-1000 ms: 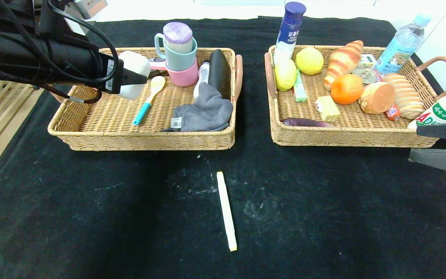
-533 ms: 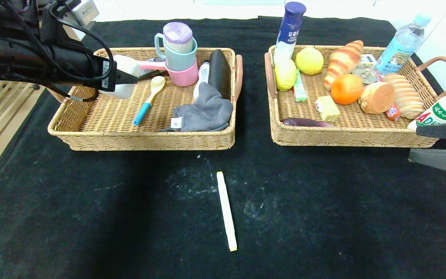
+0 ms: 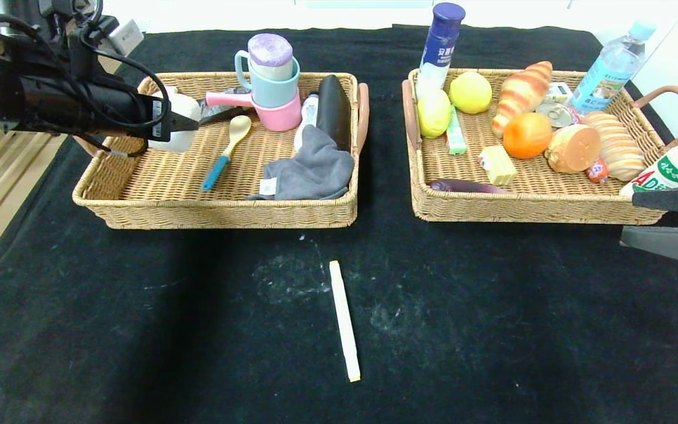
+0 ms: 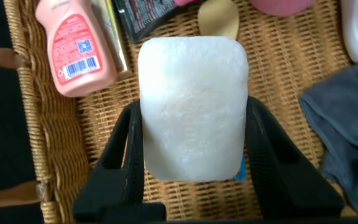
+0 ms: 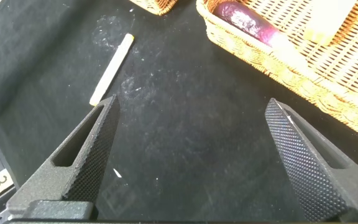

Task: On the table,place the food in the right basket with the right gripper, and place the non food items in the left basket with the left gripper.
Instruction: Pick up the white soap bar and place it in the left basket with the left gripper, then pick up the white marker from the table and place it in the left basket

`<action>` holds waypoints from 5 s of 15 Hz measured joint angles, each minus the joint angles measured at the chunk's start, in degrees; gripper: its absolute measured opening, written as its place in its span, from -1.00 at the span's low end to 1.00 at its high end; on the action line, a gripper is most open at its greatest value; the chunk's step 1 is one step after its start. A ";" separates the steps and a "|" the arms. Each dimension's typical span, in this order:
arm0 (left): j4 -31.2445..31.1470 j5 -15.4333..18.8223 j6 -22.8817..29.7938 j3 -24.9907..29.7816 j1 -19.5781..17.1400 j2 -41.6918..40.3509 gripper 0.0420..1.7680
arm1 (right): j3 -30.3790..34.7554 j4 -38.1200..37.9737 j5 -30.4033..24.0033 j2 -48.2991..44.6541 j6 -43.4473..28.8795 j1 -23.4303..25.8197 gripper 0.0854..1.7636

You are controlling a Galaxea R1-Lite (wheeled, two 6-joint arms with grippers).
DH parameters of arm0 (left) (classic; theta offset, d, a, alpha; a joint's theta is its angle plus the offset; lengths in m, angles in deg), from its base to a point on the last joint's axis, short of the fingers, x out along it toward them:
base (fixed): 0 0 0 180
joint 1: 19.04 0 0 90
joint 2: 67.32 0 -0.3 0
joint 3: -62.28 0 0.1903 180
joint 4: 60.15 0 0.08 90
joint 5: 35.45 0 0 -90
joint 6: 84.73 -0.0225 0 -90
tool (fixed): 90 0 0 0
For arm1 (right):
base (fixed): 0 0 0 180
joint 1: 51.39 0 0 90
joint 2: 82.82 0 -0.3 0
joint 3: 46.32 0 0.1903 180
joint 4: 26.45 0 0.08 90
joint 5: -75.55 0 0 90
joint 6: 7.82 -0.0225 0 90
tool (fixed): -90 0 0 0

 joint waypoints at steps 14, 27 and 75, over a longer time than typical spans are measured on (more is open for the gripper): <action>0.80 0.99 1.16 -0.11 -0.62 2.55 0.56 | 0.00 0.30 -0.02 0.12 0.01 0.37 0.94; 0.77 0.99 1.27 0.15 -0.55 2.52 0.87 | -0.05 0.33 -0.02 0.12 0.00 0.39 0.94; -35.17 -20.44 44.62 4.68 42.97 -2.97 0.94 | -0.07 0.30 0.09 0.76 -0.07 0.33 0.94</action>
